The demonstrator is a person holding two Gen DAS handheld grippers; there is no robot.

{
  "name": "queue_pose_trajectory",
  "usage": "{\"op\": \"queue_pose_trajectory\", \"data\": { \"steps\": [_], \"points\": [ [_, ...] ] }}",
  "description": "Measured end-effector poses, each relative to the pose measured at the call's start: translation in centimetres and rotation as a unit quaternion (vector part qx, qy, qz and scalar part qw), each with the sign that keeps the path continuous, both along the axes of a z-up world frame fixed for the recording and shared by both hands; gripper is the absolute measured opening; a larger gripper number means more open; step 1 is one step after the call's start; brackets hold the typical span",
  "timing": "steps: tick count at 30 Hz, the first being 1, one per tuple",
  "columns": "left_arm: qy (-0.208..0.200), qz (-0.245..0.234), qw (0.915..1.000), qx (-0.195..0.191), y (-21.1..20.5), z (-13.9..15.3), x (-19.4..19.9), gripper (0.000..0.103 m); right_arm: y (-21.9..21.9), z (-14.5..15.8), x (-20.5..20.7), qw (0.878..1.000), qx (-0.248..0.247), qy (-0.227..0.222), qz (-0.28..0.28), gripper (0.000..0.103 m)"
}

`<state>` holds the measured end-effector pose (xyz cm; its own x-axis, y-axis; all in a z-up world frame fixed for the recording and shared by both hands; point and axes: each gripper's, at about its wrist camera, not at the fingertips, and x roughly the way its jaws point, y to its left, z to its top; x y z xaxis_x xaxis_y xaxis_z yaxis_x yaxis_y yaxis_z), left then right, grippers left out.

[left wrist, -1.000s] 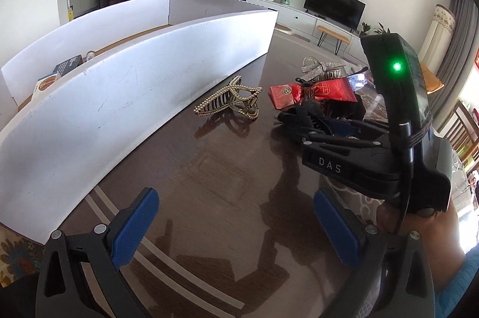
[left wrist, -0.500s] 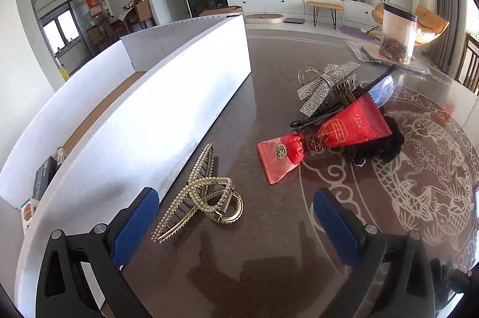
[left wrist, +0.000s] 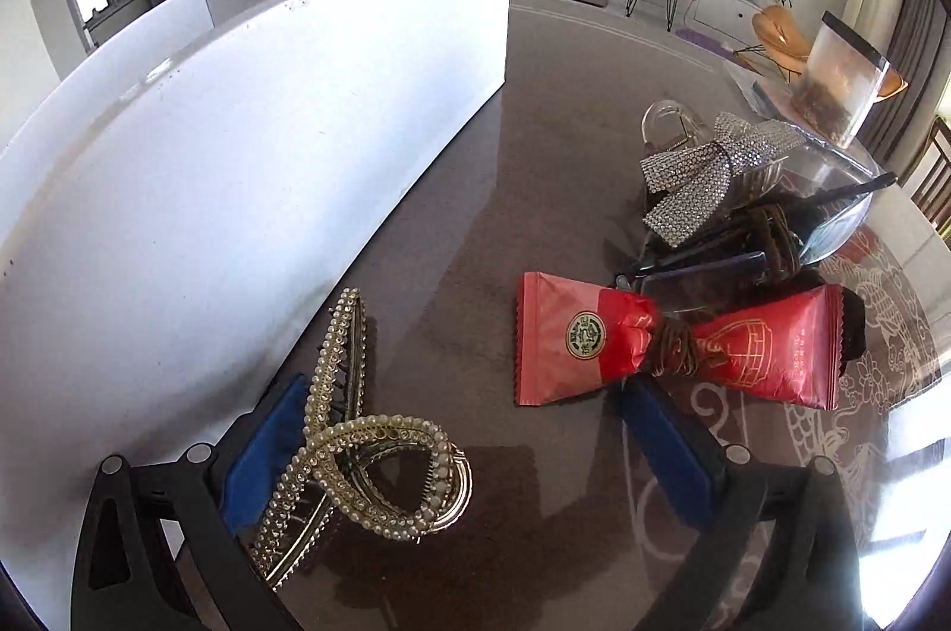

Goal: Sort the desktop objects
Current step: 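Grasp the black bow claw clip with the right tool and lift it, then position the left tool over the pearl claw clip while the right tool holds the black clip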

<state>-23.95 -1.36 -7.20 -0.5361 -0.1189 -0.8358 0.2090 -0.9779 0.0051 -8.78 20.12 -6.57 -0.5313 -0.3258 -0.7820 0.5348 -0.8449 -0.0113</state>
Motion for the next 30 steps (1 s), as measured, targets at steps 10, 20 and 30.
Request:
{"op": "queue_pose_trajectory", "data": {
  "steps": [10, 20, 30],
  "points": [
    [0.045, -0.089, 0.9950, 0.005, 2.7, 0.7, 9.5, 0.046, 0.4, 0.1, -0.2, 1.000, 0.006, 0.006, -0.018, 0.047],
    [0.025, -0.245, 0.9691, 0.019, 10.0, 1.0, 16.8, 0.058, 4.4, 0.4, 5.4, 0.994, -0.015, -0.005, -0.106, 0.047],
    [0.010, -0.239, 0.9710, 0.002, 10.8, 0.0, 15.7, 0.103, 5.2, -0.2, 4.5, 0.988, -0.008, -0.023, -0.154, 0.098]
  ]
}}
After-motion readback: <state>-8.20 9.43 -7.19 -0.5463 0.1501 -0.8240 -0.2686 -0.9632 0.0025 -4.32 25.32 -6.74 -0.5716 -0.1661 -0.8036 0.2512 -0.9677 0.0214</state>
